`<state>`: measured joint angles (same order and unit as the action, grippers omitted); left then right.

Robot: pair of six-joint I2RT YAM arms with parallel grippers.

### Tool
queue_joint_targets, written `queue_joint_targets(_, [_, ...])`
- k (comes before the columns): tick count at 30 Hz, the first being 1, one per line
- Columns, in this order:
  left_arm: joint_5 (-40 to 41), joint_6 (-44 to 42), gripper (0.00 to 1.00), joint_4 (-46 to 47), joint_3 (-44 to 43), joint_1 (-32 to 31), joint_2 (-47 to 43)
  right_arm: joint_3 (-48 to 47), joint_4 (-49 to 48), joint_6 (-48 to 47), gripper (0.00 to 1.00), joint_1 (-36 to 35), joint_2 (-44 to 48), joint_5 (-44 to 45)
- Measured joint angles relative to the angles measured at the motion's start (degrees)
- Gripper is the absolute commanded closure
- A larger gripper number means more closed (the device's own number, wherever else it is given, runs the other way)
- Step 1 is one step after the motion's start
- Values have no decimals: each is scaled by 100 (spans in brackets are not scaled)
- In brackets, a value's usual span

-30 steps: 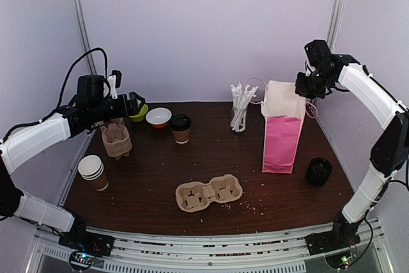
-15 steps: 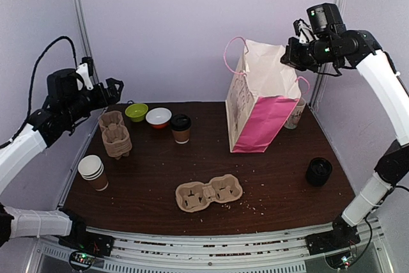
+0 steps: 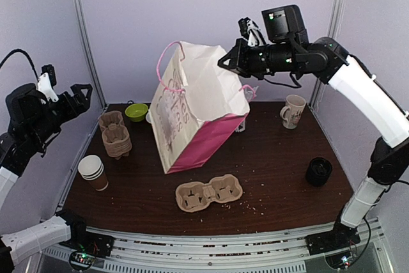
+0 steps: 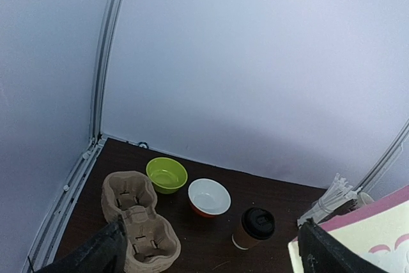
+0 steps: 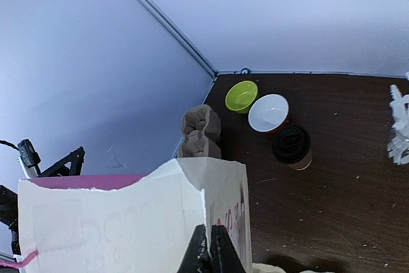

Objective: Pack the takeout coffee

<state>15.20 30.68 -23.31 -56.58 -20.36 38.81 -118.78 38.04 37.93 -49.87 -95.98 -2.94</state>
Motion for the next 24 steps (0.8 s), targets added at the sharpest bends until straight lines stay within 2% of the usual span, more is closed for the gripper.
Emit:
queue_joint_targets(6, [96,87,5,-590,-140,0,-256,343,-713,407,100,-662,-503,7])
queue_joint_targets(12, [592,225,5,-1231,-546,0,-647,474,-1255,780,100,-1204,-1093,190])
queue_joint_targets(17, [837,273,5,-1419,-616,0,-1010,498,-1613,1143,100,-1427,-1502,210])
queue_joint_targets(24, [841,319,5,-1504,-588,0,-1021,925,-1871,1421,100,-1434,-1646,278])
